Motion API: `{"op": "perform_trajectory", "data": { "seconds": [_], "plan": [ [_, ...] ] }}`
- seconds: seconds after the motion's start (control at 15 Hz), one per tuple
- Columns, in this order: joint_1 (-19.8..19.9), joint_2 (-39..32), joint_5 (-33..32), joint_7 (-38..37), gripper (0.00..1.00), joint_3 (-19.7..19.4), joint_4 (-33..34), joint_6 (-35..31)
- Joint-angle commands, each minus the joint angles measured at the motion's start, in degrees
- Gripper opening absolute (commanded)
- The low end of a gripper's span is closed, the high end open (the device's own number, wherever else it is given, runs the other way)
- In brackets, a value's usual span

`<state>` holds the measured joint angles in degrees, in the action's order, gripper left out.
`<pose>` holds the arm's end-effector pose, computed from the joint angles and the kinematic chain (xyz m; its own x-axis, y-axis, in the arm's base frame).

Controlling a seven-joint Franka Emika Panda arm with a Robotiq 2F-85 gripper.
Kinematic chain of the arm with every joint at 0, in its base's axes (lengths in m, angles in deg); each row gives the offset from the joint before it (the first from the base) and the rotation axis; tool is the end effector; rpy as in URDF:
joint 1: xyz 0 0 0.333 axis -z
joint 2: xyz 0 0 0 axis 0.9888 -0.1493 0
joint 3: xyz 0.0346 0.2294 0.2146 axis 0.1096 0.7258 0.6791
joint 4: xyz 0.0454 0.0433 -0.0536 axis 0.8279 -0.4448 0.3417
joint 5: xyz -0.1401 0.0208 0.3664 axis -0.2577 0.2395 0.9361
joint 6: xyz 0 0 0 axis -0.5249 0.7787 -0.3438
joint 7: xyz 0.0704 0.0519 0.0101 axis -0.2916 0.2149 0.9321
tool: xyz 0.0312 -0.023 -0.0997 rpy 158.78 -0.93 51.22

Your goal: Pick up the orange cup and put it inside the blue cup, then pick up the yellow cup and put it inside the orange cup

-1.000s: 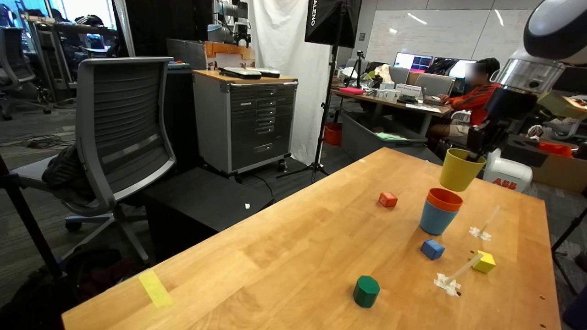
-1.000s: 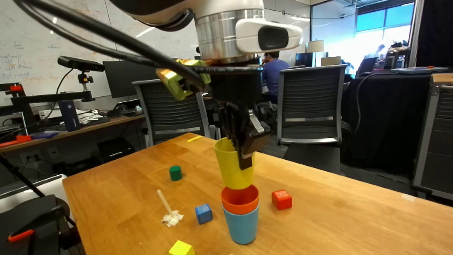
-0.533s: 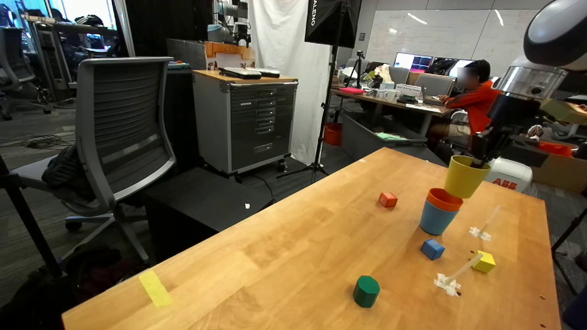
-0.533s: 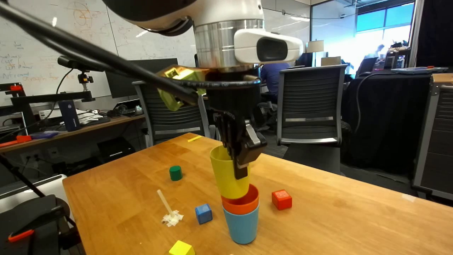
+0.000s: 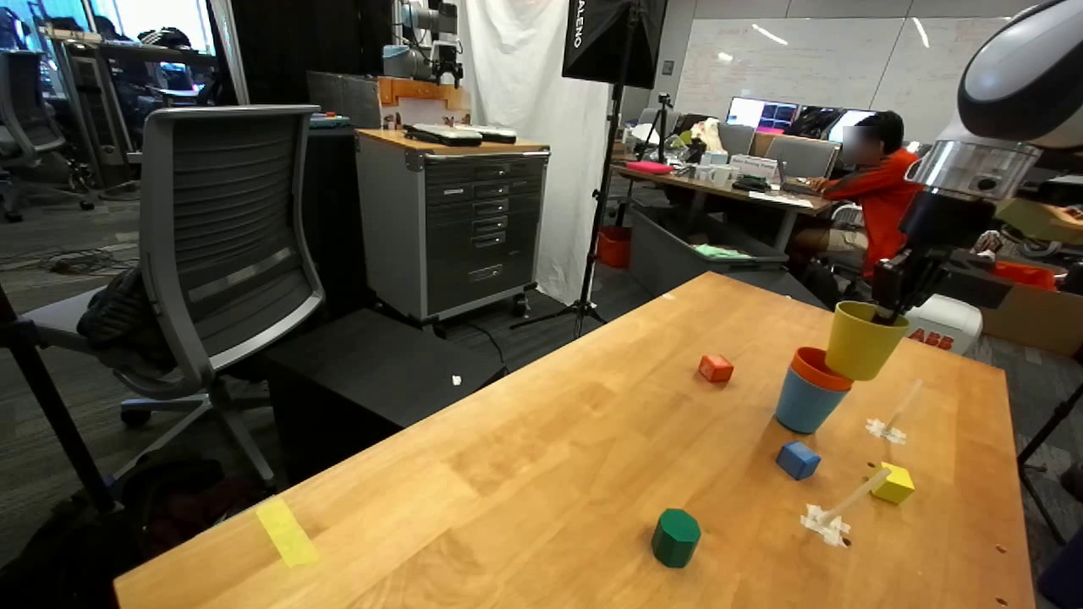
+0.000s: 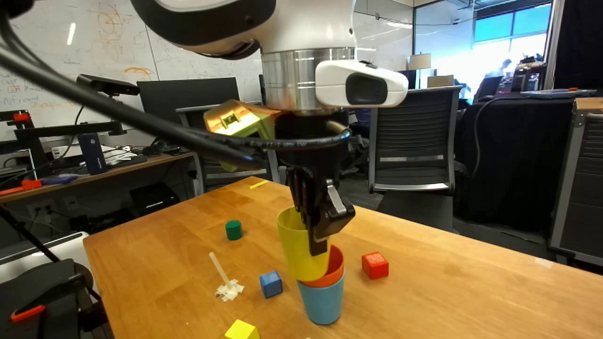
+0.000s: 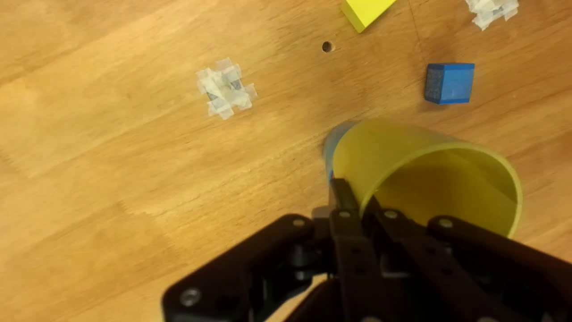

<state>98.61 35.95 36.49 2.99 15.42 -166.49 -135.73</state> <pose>0.4730 -0.2664 0.2843 0.9492 -0.3145 0.0105 -0.3128 -0.9466 -0.0789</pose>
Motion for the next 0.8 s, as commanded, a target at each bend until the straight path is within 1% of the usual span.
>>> {"op": "perform_trajectory", "data": {
  "seconds": [0.0, 0.4, 0.53, 0.73],
  "plan": [
    [1.0, 0.4, 1.1, 2.6, 0.05, 0.4, 0.9, 2.3],
    [1.2, 1.2, 2.5, 4.8, 0.05, 0.7, 0.6, 2.2],
    [1.4, 1.3, 4.7, 6.3, 0.05, 1.1, 0.7, 1.7],
    [2.0, 1.3, 10.6, 11.1, 0.05, 2.1, 1.3, 1.7]
  ]
}}
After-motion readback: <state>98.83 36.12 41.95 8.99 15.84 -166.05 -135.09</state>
